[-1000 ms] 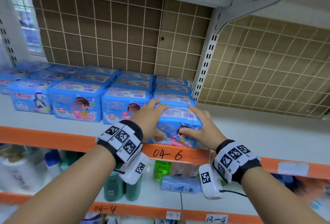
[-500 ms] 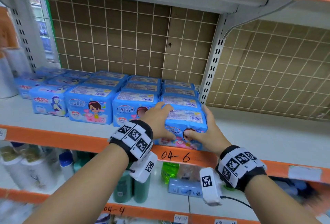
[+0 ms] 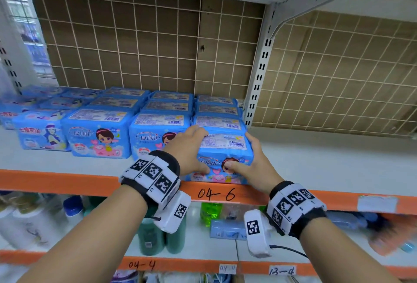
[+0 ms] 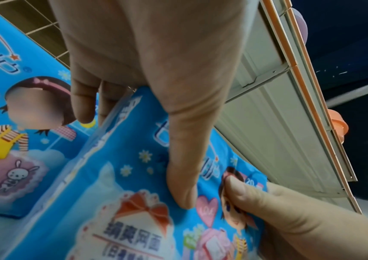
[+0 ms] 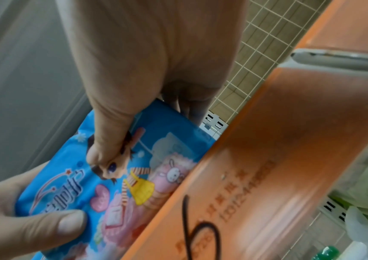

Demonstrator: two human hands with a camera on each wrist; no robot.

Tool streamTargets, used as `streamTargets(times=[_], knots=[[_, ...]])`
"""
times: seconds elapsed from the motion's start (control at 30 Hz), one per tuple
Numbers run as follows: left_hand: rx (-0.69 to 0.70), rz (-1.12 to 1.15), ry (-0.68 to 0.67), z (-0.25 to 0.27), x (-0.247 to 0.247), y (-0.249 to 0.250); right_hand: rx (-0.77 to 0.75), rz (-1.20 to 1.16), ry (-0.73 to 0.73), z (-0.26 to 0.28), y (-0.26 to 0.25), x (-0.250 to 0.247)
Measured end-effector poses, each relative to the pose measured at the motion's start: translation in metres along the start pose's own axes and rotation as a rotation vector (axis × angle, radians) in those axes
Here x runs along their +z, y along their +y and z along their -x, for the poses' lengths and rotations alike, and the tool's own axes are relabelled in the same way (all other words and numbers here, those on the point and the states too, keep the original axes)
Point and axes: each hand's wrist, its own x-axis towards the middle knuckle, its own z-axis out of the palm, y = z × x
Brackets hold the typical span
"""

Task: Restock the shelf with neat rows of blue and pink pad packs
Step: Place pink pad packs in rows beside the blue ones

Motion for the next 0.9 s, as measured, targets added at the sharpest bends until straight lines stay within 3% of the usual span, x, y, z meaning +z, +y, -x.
streamTargets(times=[0.1,0.2,0.3,0.4,0.47,0.5,0.57,0.7,0.73,0.8,0.9], knots=[[-0.077,-0.127,0.010,0.004,0.000,0.009,0.001,0.005,0.032,0.003,-0.001,0.003],[-0.167,-0.243,0.127,0.018,0.017,0.030,-0.027,0.016,0.046,0.011,-0.001,0.003],[-0.106,-0.204,0.293,0.039,0.049,0.056,-0.113,0.196,0.157,0.030,0.009,-0.008],[0.014,-0.028,0.470,0.073,0.091,0.089,-0.202,0.251,0.258,0.068,0.032,-0.031],[0.038,0.031,0.486,0.095,0.133,0.111,-0.262,0.286,0.284,0.101,0.057,-0.048],[0.012,0.032,0.413,0.105,0.156,0.122,-0.266,0.297,0.275,0.120,0.075,-0.055],[-0.117,0.013,0.138,0.121,0.210,0.139,-0.184,0.301,0.201,0.157,0.118,-0.065],[-0.236,-0.089,-0.348,0.157,0.320,0.158,0.145,0.291,-0.014,0.227,0.223,-0.074],[-0.290,-0.082,-0.447,0.165,0.346,0.160,0.218,0.308,-0.074,0.242,0.252,-0.073],[-0.304,-0.140,-0.475,0.178,0.407,0.149,0.326,0.338,-0.176,0.270,0.309,-0.063],[-0.421,-0.065,-0.827,0.214,0.504,0.122,0.477,0.399,-0.363,0.314,0.387,-0.039]])
